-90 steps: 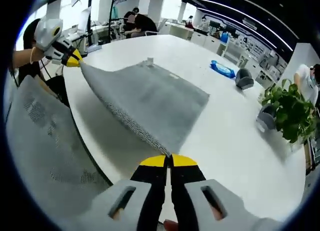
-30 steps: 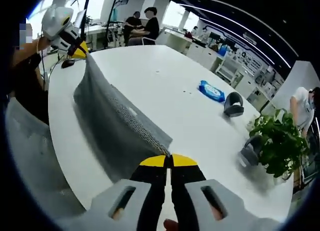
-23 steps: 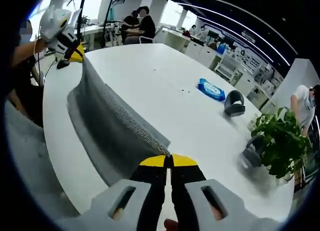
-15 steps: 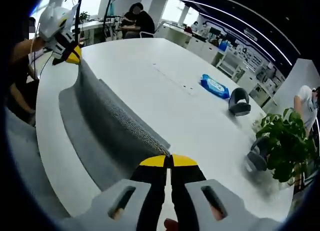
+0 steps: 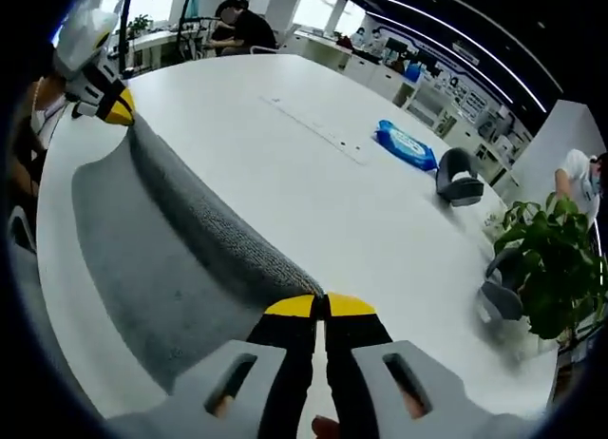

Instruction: Fold the towel on the table until its edges align and the towel forms a compact rectangular stack.

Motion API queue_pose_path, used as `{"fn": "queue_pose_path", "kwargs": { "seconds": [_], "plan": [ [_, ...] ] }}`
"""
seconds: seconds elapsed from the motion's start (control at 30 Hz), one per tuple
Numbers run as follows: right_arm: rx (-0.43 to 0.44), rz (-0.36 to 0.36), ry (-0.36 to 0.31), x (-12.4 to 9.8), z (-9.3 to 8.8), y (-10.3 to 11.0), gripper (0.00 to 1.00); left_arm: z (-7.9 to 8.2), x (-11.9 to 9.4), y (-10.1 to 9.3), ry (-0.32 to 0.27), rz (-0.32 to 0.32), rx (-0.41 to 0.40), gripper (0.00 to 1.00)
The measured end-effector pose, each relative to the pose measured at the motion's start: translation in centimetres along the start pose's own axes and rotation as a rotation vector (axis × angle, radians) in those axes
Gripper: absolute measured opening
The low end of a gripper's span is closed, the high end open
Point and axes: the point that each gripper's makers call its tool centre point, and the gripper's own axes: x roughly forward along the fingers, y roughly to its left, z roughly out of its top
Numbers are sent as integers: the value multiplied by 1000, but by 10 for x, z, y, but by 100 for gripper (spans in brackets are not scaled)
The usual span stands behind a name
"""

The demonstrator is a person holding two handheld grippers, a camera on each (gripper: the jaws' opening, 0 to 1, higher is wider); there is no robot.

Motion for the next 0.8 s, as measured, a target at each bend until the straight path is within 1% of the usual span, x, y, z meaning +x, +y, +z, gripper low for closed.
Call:
{"fn": "queue_pose_path", "kwargs": {
  "seconds": [0.07,0.1,0.13,0.2,0.23,0.3,0.33,0.37,0.43,0.47,0.53,0.57,0.6,0.63,0.7,0.77,0.8],
  "plan": [
    [-6,-15,0,2,0,0,1,0,2,3,-11,5,-30,3],
    [-9,-14,-4,3,1,0,2,0,3,4,-17,9,-32,4],
    [-12,-1,-11,4,2,2,4,3,5,6,-43,23,-19,5],
    [3,0,-16,4,2,3,12,7,5,12,-91,78,55,14],
    [6,-2,-15,5,1,4,14,7,4,13,-97,89,73,16],
    [23,3,-23,3,0,6,13,6,1,13,-105,100,74,20],
    [49,19,-35,-1,1,11,13,7,-1,13,-114,101,68,20],
    [62,25,-33,-5,-2,14,13,9,-3,13,-135,96,52,20],
    [102,56,-23,-12,-7,26,7,9,-4,8,-149,65,27,19],
    [122,61,-19,-15,-11,31,5,8,-2,5,-141,48,22,17],
    [174,89,1,-25,-19,46,0,-1,3,-3,-91,0,13,9],
    [220,115,10,-31,-24,56,0,-7,6,-7,-56,-20,18,4],
    [234,123,15,-34,-28,61,0,-10,8,-10,-39,-30,27,1],
    [268,130,32,-38,-35,69,0,-14,11,-12,-24,-34,43,0],
    [304,162,63,-44,-44,82,0,-19,14,-16,-4,-46,44,0],
    [309,165,76,-45,-53,89,0,-34,18,-26,61,-89,31,0],
    [311,173,89,-46,-57,93,0,-45,20,-34,112,-118,38,0]
  ]
}}
